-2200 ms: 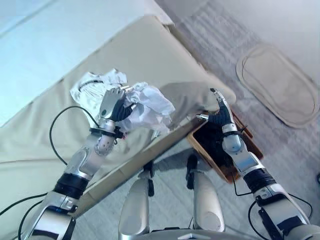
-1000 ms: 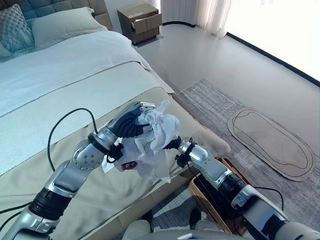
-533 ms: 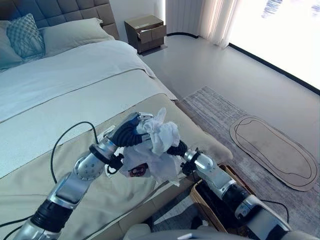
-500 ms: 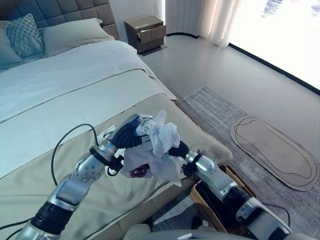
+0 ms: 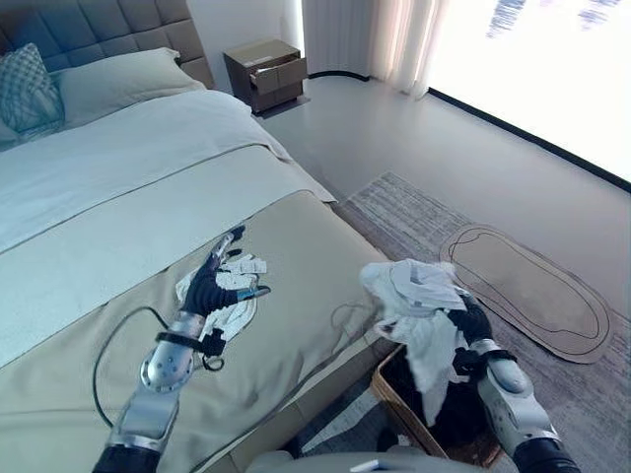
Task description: Pick up clothes into the bucket
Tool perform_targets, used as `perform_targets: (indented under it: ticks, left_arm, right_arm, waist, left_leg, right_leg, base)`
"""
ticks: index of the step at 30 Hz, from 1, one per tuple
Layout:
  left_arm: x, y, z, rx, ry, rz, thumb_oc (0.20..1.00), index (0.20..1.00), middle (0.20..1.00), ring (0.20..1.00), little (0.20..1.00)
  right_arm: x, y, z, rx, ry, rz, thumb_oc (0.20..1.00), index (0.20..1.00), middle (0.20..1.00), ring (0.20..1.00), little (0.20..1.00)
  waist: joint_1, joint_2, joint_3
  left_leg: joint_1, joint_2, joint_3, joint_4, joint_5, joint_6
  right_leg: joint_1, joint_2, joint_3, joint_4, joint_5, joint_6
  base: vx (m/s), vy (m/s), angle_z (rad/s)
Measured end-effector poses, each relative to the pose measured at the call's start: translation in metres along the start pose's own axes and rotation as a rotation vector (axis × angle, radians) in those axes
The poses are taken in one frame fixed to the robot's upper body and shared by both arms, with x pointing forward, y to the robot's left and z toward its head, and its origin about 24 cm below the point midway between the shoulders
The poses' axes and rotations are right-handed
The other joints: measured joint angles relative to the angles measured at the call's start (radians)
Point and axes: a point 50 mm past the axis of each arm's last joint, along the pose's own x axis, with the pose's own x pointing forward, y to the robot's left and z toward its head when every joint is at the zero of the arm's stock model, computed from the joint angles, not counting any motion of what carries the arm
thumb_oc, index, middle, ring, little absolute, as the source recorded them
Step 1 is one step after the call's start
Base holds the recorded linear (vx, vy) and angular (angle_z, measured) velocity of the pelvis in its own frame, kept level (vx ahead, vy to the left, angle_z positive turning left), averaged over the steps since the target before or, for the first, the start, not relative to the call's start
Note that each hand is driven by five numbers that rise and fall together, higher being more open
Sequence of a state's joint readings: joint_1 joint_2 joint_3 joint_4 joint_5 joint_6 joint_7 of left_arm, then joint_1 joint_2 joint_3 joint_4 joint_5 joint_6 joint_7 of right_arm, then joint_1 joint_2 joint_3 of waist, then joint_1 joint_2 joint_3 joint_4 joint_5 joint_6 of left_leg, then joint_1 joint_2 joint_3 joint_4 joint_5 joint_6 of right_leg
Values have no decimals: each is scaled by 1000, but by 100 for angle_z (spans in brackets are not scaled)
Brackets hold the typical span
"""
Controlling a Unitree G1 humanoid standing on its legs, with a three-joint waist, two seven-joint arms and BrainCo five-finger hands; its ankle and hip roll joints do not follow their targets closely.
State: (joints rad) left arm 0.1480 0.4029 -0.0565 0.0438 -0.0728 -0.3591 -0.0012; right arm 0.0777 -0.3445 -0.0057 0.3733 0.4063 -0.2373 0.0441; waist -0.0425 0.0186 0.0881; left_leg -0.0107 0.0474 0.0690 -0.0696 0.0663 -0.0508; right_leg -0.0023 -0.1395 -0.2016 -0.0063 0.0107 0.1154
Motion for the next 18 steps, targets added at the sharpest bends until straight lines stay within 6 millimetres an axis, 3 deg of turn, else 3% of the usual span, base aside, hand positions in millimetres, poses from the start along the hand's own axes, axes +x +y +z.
perform_targets:
  ticks: [3,10,16,18]
  left_arm:
    - [-7,-3,-17,-66,83,29,1000,1000,1000,1000,1000]
    - [-12,-3,-28,-93,140,63,1000,1000,1000,1000,1000]
    - [1,-4,-25,-261,103,144,1000,1000,1000,1000,1000]
    - [9,-2,-21,-324,72,170,1000,1000,1000,1000,1000]
  right_arm:
    - [-3,-13,3,35,-30,-99,200,200,200,200,200]
    - [-2,-31,15,23,-98,-252,200,200,200,200,200]
    - [25,-33,41,-44,-182,-345,200,200,200,200,200]
    - [35,-35,54,-101,-216,-370,200,200,200,200,200]
  waist:
    - [-17,0,0]
    - [-23,2,10]
    - [-24,4,148]
    - [-24,3,202]
  left_leg:
    - [0,0,5,-6,0,0]
    - [-26,-2,35,11,-1,1]
    - [-139,-15,65,123,-19,16]
    - [-214,-21,66,199,-50,16]
  right_leg:
    - [0,1,2,-9,2,3]
    - [-62,-5,34,31,1,3]
    - [-226,-36,87,204,-39,5]
    - [-308,-54,99,294,-72,-2]
  base:
    - [-2,-11,-3]
    - [-115,6,-13]
    - [-196,3,-16]
    - [-189,-34,0]
